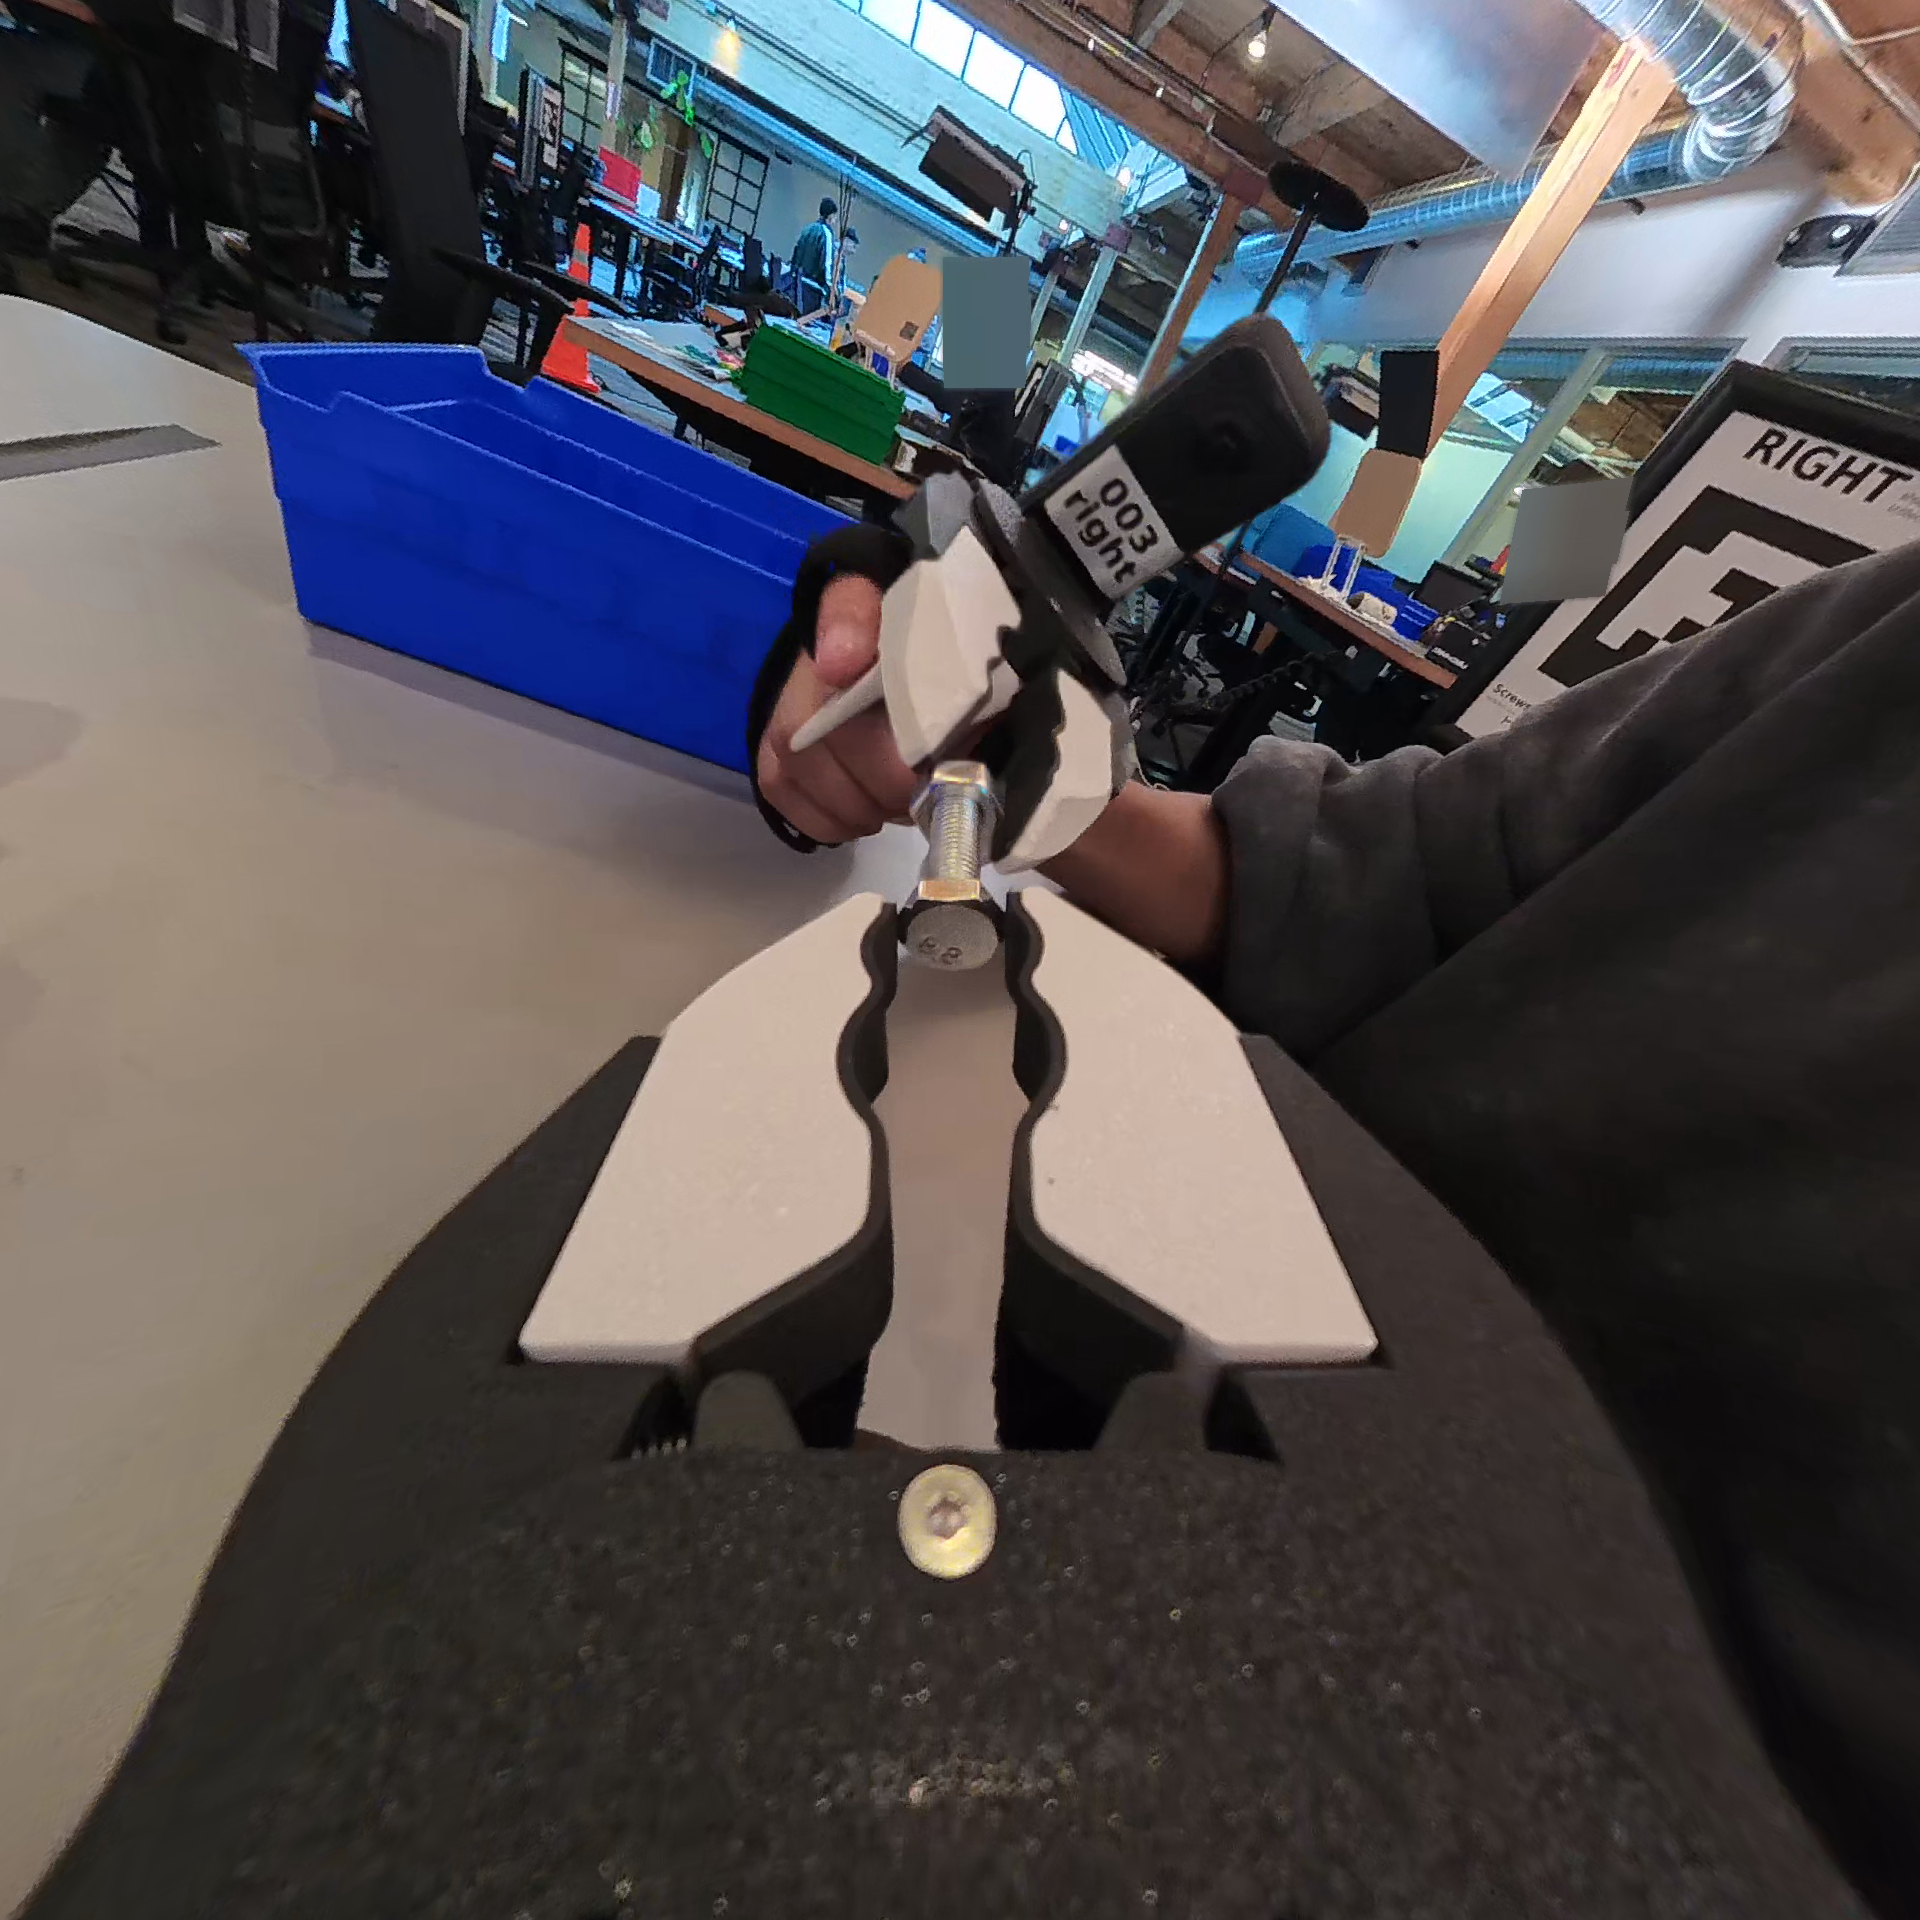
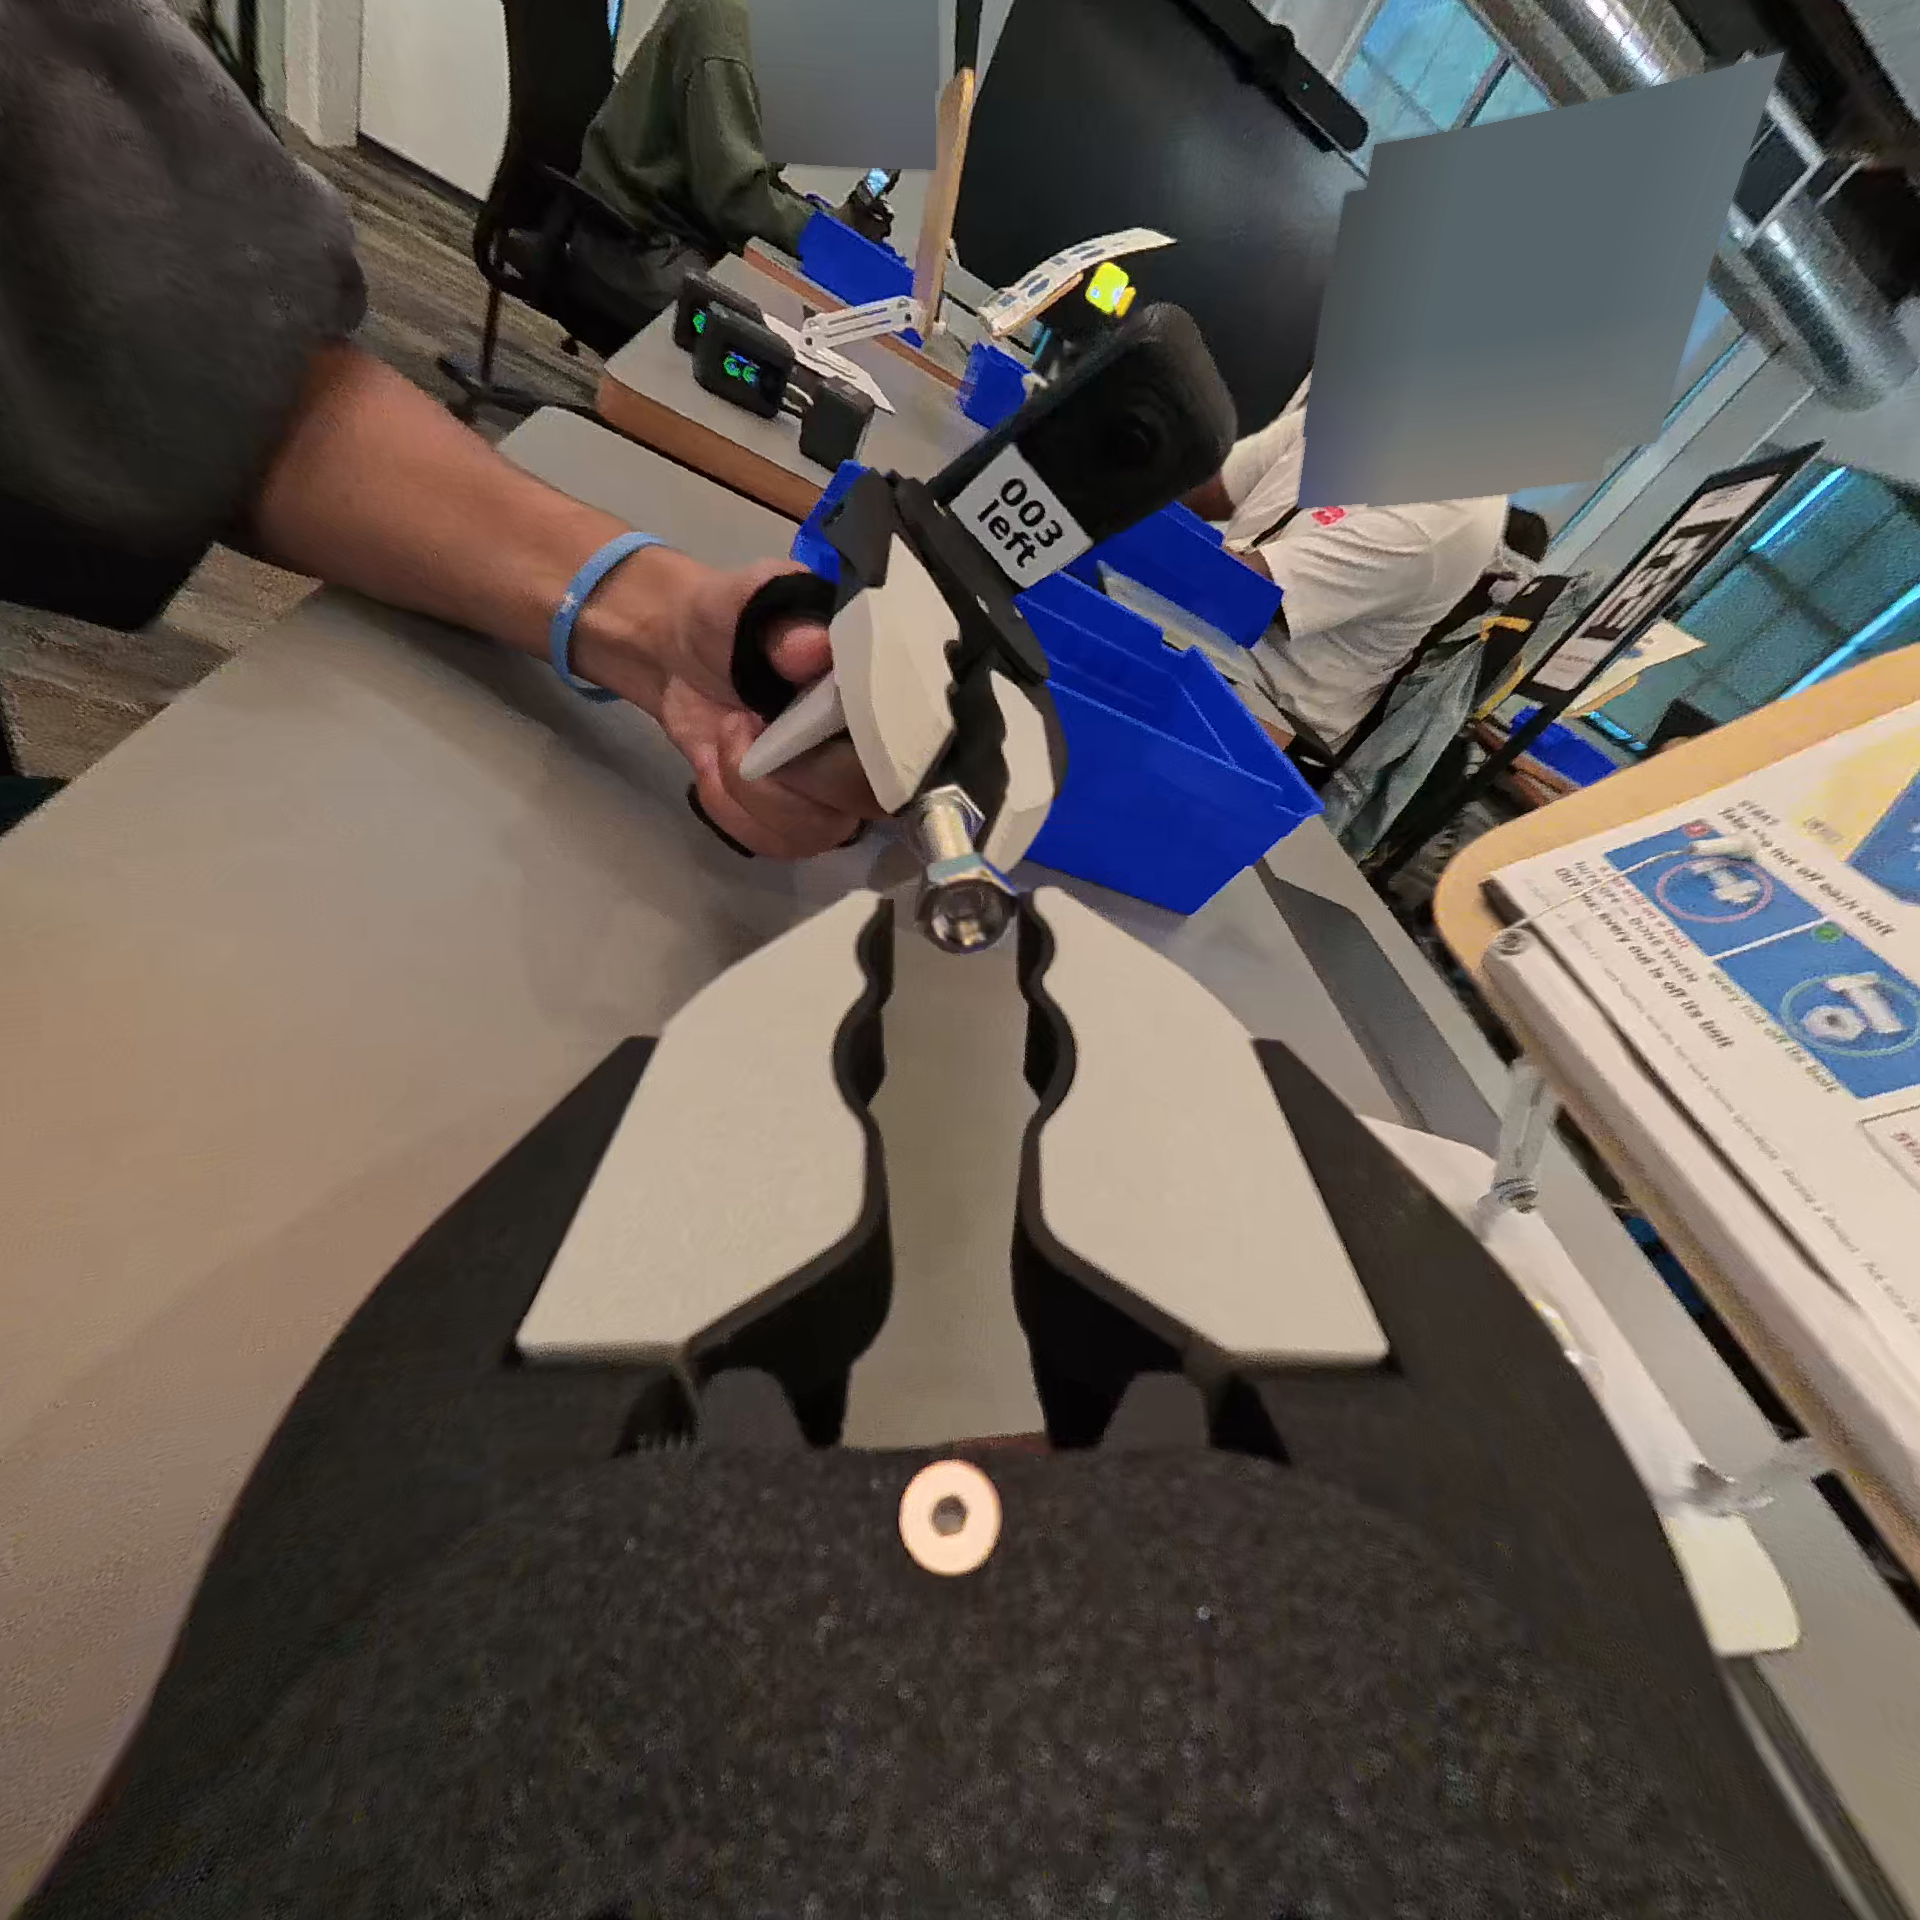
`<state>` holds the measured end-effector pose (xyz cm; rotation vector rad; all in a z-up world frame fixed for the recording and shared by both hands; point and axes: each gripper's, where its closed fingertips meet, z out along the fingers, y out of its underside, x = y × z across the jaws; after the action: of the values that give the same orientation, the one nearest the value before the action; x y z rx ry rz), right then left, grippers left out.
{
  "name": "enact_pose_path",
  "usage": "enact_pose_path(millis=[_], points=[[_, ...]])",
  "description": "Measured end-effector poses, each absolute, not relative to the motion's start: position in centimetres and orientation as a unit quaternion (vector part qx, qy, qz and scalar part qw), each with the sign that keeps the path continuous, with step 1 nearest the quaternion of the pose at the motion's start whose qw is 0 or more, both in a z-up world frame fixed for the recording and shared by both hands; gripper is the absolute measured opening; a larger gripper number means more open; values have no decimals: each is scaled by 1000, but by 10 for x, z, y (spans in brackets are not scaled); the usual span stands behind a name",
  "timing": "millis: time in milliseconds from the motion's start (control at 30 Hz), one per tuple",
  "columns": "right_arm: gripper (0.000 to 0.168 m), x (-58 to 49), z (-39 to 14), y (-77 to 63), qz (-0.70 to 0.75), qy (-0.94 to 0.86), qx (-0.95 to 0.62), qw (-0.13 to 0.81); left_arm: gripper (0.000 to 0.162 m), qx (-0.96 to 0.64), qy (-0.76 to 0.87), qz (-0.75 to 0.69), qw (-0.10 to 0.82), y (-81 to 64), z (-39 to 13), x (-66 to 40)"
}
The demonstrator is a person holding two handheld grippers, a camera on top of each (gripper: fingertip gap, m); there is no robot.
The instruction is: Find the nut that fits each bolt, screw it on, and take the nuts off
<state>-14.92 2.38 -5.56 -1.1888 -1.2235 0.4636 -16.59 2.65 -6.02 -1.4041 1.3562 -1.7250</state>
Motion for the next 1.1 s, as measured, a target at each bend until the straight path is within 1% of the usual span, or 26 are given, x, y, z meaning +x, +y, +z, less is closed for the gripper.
enact_pose_path(millis=[133,233,300,367,467,533,633,700,767,800,867,933,967,1033,1100], points=[[19,-150,-61,24,138,-555,-498,653,19,-523,510,-637,246,23,-66,-165],[19,-150,-64,26,138,-554,-513,641,19,-527,511,-631,249,25,-69,-164],[19,-149,-64,30,192,-524,-553,618,19,-528,520,-612,277,28,-69,-164],[19,-150,-65,33,277,-484,-600,574,19,-531,543,-571,311,31,-72,-165],[19,-152,-70,41,427,-372,-674,475,19,-536,570,-503,367,40,-78,-165],[19,-152,-68,46,514,-284,-695,416,19,-537,577,-474,392,45,-80,-164],[19,-150,-75,49,584,-198,-713,335,19,-541,586,-439,414,49,-83,-163],[22,-151,-72,44,611,-208,-691,325,19,-539,579,-459,404,47,-79,-164],[44,-150,-71,38,580,-262,-690,346,19,-542,565,-486,388,46,-75,-165],[51,-148,-74,38,536,-295,-697,374,19,-543,558,-503,376,46,-74,-166],[62,-142,-79,40,411,-377,-697,451,19,-540,541,-547,342,43,-69,-169],[61,-141,-76,36,281,-465,-659,520,19,-531,527,-590,303,37,-64,-171],[55,-142,-73,31,224,-500,-629,550,19,-528,521,-606,288,36,-62,-172],[42,-146,-71,22,123,-558,-574,587,19,-521,511,-629,267,33,-60,-173],[40,-151,-66,18,59,-579,-530,617,19,-516,507,-643,252,30,-59,-174]])
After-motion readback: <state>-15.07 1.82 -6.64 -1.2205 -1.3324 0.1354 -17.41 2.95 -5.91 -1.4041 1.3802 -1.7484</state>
